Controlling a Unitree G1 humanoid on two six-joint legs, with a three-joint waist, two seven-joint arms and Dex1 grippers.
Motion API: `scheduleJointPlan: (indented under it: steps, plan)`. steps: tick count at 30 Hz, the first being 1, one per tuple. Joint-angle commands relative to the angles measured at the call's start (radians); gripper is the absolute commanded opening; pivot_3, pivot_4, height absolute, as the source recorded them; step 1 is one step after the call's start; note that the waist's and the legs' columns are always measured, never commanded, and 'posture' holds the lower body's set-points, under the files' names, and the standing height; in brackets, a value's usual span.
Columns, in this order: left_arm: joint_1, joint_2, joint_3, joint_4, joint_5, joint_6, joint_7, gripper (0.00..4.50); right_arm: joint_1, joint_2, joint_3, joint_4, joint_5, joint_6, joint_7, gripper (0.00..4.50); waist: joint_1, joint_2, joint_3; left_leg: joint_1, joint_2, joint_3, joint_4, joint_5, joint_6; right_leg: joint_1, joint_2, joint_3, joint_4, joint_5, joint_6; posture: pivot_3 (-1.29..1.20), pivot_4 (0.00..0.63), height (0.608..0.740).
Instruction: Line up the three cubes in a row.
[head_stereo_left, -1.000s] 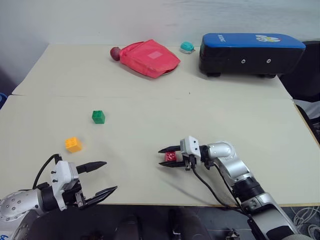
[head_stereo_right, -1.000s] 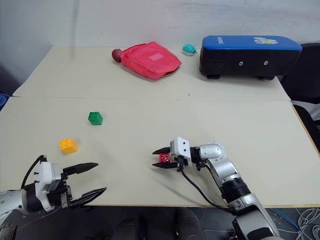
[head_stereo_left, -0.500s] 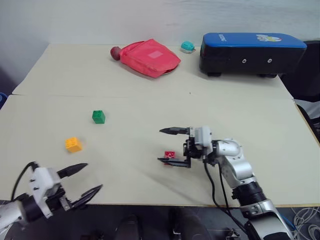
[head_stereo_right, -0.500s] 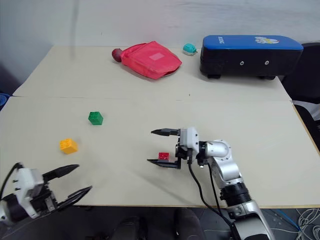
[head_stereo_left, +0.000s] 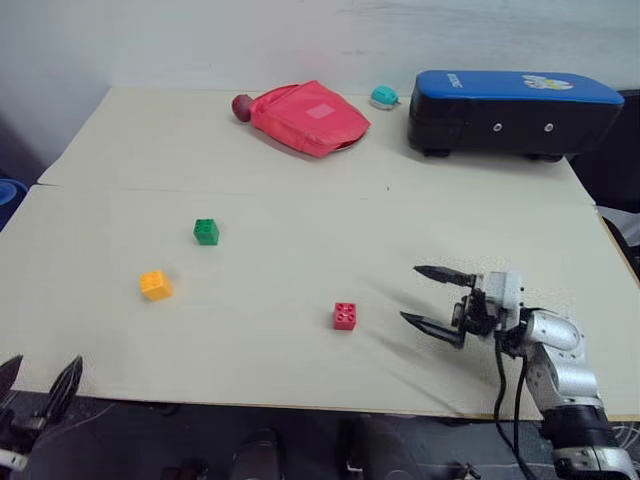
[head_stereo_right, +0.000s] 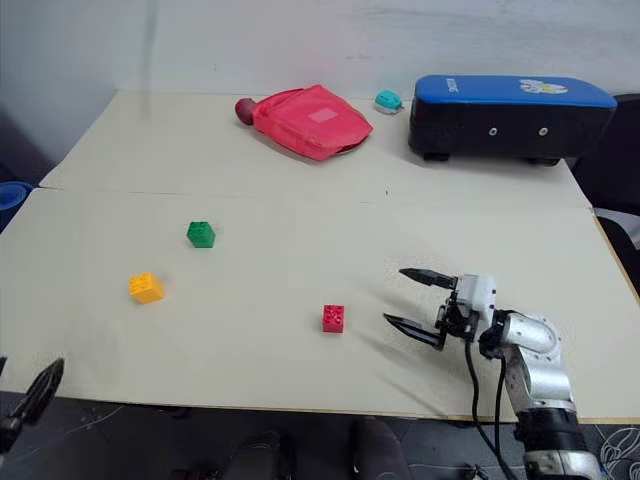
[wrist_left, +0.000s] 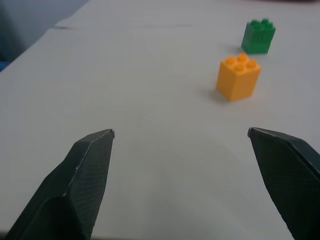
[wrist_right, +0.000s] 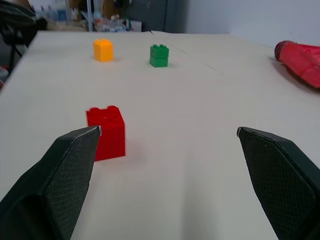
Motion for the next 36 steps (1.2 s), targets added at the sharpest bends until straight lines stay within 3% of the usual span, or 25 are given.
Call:
scheduleJointPlan:
  steps: [1,5,11,17,24,27,32,35,36]
  plan:
    - [-0.171,0.062,-0.106,-0.172,-0.087,0.229,0.264,4.5,-0.018,0.019,-0.018,-0.069,0.014,-0.009,-0.034,4.47,0.01,0.0,0.0,0.0,0.0,0.0,0.0,0.0,0.0,0.0,0.0,0.0,0.0,0.0,0.0,0.0,0.15,0.74]
    - [-0.556,0.096,-0.292,-0.22,-0.041,0.459,0.577,4.5,-0.007,0.041,0.0,-0.138,0.014,0.011,-0.056,4.47,0.025,-0.001,-0.001,0.0,-0.001,-0.003,0.001,0.002,-0.002,0.003,0.0,-0.002,0.001,0.001,0.001,0.0,0.15,0.74]
    - [-0.966,0.024,-0.42,0.039,0.037,0.665,0.804,4.5,-0.024,0.068,0.033,-0.189,0.014,0.037,-0.09,4.47,0.013,0.0,0.0,0.0,0.0,0.0,0.0,0.005,-0.008,0.002,0.002,-0.001,0.0,0.001,0.003,0.0,0.15,0.74]
    - [-1.142,-0.012,-0.527,0.317,0.143,0.644,0.749,4.5,-0.042,0.093,0.047,-0.204,0.006,0.035,-0.114,4.47,0.021,-0.001,0.0,-0.001,0.001,0.0,0.003,0.007,-0.011,0.0,0.004,-0.002,0.0,0.001,0.003,0.0,0.15,0.74]
    - [-1.182,-0.016,-0.595,0.442,0.237,0.642,0.684,4.5,-0.038,0.094,0.052,-0.227,0.001,0.035,-0.135,4.47,0.019,-0.001,0.0,-0.002,0.0,0.0,0.003,0.007,-0.011,0.0,0.003,-0.002,0.0,0.001,0.003,0.0,0.15,0.74]
    - [-1.182,-0.008,-0.629,0.463,0.282,0.643,0.659,3.93,-0.035,0.098,0.055,-0.233,0.0,0.036,-0.146,4.5,0.019,-0.001,0.0,-0.002,0.0,0.0,0.004,0.007,-0.011,-0.001,0.003,-0.002,0.001,0.001,0.003,0.0,0.15,0.74]
    - [-1.181,0.005,-0.652,0.466,0.334,0.641,0.624,2.43,-0.032,0.103,0.061,-0.235,-0.003,0.031,-0.158,4.5,0.02,-0.001,0.0,-0.002,0.0,0.0,0.004,0.007,-0.011,-0.001,0.003,-0.001,0.001,0.001,0.003,0.0,0.15,0.74]
    - [-1.171,0.025,-0.676,0.397,0.329,0.599,0.523,1.5,-0.023,0.098,0.056,-0.225,-0.009,0.017,-0.154,4.5,0.02,-0.001,0.0,-0.002,0.0,0.0,0.004,0.007,-0.011,-0.001,0.003,-0.002,0.001,0.001,0.003,0.0,0.15,0.74]
    - [-1.172,0.022,-0.667,0.376,0.31,0.591,0.492,1.51,-0.019,0.096,0.053,-0.22,-0.01,0.012,-0.152,4.5,0.021,-0.001,0.0,-0.002,0.0,0.0,0.004,0.007,-0.011,-0.001,0.003,-0.002,0.001,0.001,0.003,0.0,0.15,0.74]
